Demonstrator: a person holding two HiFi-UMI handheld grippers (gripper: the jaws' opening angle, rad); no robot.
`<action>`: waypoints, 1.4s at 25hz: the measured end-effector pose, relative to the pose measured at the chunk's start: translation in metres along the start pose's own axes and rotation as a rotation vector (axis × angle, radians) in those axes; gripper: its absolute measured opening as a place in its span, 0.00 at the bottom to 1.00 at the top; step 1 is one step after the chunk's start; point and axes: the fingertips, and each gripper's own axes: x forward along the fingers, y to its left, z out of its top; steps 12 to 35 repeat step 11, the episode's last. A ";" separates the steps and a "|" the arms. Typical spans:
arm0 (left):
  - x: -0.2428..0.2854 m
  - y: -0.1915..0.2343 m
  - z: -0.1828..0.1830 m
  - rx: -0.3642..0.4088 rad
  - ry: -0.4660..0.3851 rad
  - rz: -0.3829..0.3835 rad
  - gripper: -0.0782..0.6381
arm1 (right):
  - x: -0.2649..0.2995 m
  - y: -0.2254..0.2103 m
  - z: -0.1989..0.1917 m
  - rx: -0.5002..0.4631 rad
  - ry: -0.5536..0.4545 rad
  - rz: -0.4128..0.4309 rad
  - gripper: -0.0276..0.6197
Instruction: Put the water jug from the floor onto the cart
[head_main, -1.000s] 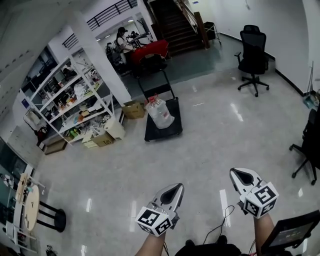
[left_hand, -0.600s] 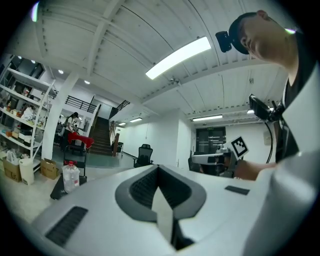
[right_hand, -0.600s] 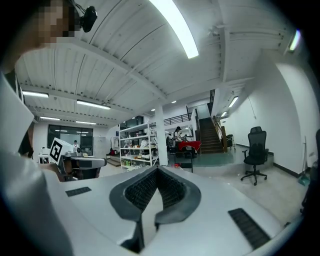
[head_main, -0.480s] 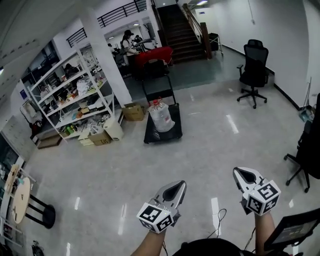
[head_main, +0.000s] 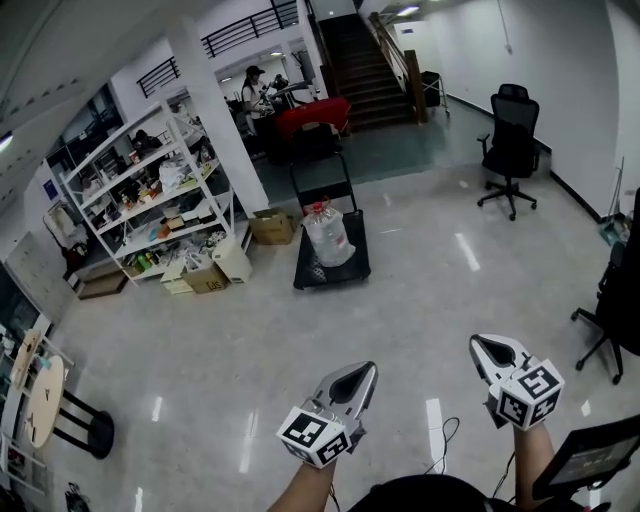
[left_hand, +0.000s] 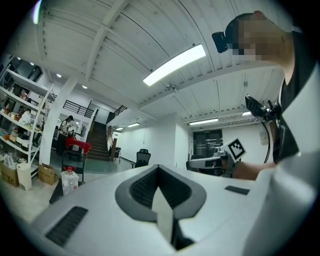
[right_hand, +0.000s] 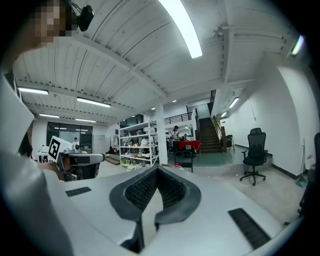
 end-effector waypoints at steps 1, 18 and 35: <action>-0.001 -0.001 0.000 0.006 0.000 -0.002 0.10 | 0.000 0.000 0.000 -0.001 -0.001 0.000 0.05; -0.002 -0.007 -0.004 -0.008 0.017 0.026 0.10 | -0.007 -0.007 0.000 0.001 -0.005 0.000 0.05; -0.002 -0.007 -0.004 -0.008 0.017 0.026 0.10 | -0.007 -0.007 0.000 0.001 -0.005 0.000 0.05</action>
